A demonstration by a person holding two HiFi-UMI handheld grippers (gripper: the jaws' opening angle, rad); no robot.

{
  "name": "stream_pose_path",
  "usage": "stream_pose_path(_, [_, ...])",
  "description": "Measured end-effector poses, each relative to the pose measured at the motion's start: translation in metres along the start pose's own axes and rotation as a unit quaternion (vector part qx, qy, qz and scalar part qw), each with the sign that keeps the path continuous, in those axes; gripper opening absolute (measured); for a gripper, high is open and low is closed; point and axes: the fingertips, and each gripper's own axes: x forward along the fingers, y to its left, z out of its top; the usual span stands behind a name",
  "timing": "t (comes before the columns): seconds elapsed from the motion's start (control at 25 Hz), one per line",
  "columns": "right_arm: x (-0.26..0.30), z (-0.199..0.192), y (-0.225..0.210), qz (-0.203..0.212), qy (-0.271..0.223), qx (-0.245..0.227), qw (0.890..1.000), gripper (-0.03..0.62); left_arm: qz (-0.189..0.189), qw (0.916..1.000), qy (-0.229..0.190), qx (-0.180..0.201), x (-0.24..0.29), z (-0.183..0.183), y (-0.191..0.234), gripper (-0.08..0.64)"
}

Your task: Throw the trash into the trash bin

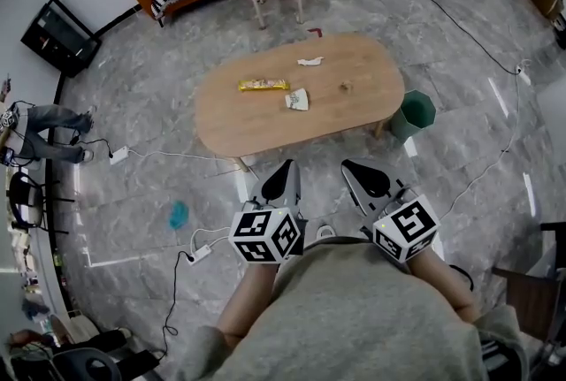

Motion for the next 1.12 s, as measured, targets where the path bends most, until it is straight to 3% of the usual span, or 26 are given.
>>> stream_pose_path(0.72, [0.033, 0.002, -0.007, 0.024, 0.002, 0.009, 1.0, 0.009, 0.019, 0.9997, 0.009, -0.007, 0.018, 0.002, 0.022, 0.008])
stream_pose_path(1.12, [0.07, 0.017, -0.035, 0.059, 0.004, 0.007, 0.998, 0.009, 0.047, 0.9988, -0.001, -0.016, 0.048, 0.026, 0.038, 0.008])
